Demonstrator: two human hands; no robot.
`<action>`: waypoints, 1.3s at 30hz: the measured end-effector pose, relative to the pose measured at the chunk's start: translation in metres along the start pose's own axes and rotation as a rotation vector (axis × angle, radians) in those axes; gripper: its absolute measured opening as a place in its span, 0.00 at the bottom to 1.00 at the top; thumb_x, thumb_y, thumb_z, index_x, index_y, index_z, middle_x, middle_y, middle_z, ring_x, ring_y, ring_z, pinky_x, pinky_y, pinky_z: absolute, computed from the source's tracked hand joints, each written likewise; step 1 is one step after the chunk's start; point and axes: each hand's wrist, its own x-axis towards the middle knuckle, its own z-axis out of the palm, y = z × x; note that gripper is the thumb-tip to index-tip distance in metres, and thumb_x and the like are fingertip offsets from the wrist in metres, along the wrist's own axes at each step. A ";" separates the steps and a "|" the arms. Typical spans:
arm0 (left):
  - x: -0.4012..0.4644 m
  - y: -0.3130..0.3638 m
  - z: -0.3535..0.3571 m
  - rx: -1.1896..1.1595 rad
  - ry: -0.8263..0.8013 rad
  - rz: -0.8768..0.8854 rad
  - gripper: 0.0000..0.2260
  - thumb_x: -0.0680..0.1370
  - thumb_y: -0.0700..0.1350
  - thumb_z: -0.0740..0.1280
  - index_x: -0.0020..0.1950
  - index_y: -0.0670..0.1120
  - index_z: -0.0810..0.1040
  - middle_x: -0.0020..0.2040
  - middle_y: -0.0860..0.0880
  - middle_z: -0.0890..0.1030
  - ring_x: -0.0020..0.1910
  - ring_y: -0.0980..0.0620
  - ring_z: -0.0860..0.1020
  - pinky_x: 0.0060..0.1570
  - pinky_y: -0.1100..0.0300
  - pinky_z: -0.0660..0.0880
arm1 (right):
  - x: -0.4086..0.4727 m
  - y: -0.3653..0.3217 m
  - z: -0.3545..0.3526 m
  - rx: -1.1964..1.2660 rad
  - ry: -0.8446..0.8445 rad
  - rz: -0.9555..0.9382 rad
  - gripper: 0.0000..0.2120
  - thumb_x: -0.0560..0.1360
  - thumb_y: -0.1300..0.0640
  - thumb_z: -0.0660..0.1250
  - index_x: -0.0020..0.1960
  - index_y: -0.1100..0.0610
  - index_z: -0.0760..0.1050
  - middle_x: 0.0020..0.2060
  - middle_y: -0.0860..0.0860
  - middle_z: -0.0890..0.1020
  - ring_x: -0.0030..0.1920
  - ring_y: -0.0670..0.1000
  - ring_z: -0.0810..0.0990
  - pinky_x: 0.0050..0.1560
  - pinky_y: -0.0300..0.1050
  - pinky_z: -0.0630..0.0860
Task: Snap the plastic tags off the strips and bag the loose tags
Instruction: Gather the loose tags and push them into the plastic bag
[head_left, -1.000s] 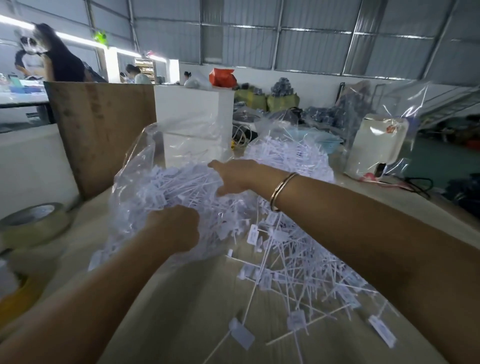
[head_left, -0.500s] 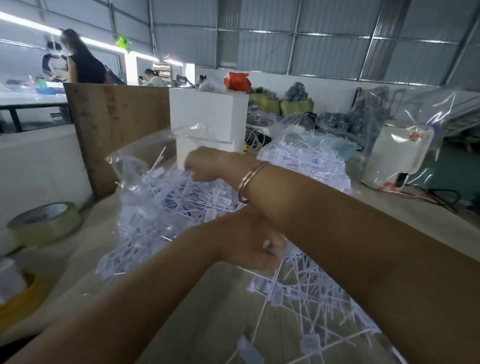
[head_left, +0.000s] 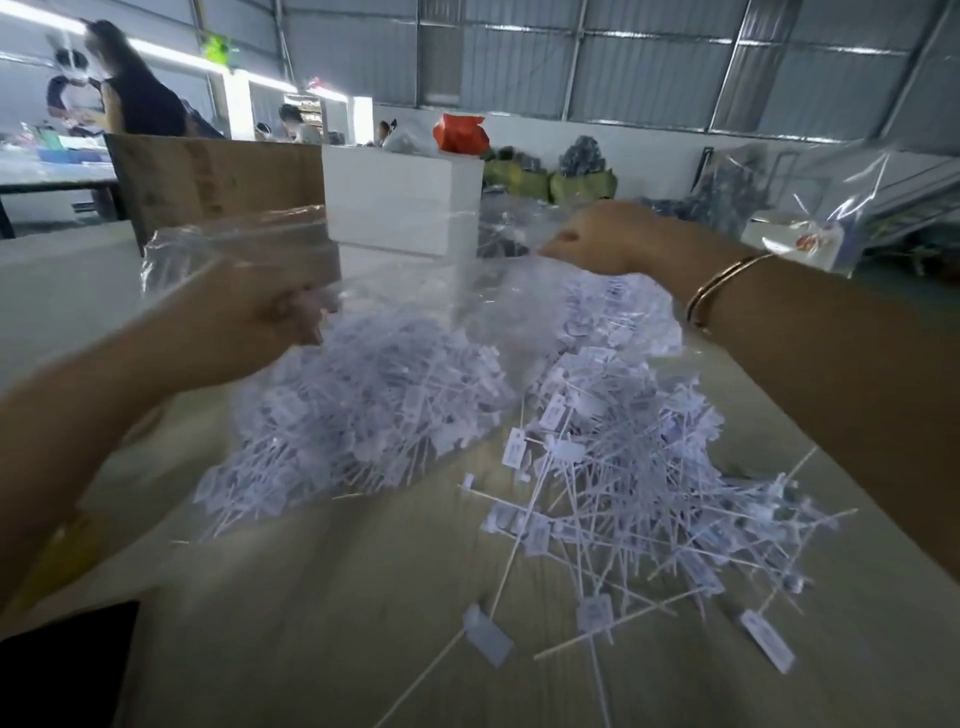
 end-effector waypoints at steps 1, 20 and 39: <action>-0.001 0.009 0.001 -0.016 0.050 0.050 0.18 0.75 0.55 0.63 0.55 0.43 0.78 0.51 0.45 0.80 0.51 0.45 0.77 0.53 0.47 0.73 | -0.011 -0.001 -0.001 0.106 0.080 -0.011 0.21 0.79 0.41 0.55 0.57 0.54 0.78 0.58 0.58 0.78 0.54 0.58 0.76 0.49 0.48 0.69; -0.010 0.102 0.082 -0.137 -0.015 0.253 0.16 0.77 0.43 0.65 0.64 0.49 0.73 0.61 0.50 0.76 0.61 0.49 0.72 0.60 0.48 0.68 | -0.165 -0.140 0.103 -0.189 -0.104 -0.784 0.14 0.80 0.63 0.51 0.59 0.60 0.72 0.55 0.53 0.78 0.55 0.50 0.76 0.46 0.38 0.63; -0.011 0.134 0.091 0.009 0.292 0.378 0.15 0.74 0.46 0.61 0.58 0.46 0.78 0.63 0.44 0.74 0.64 0.43 0.67 0.60 0.47 0.65 | -0.145 -0.019 0.038 0.922 -0.278 0.104 0.04 0.77 0.61 0.64 0.49 0.58 0.77 0.47 0.55 0.79 0.45 0.51 0.75 0.49 0.45 0.73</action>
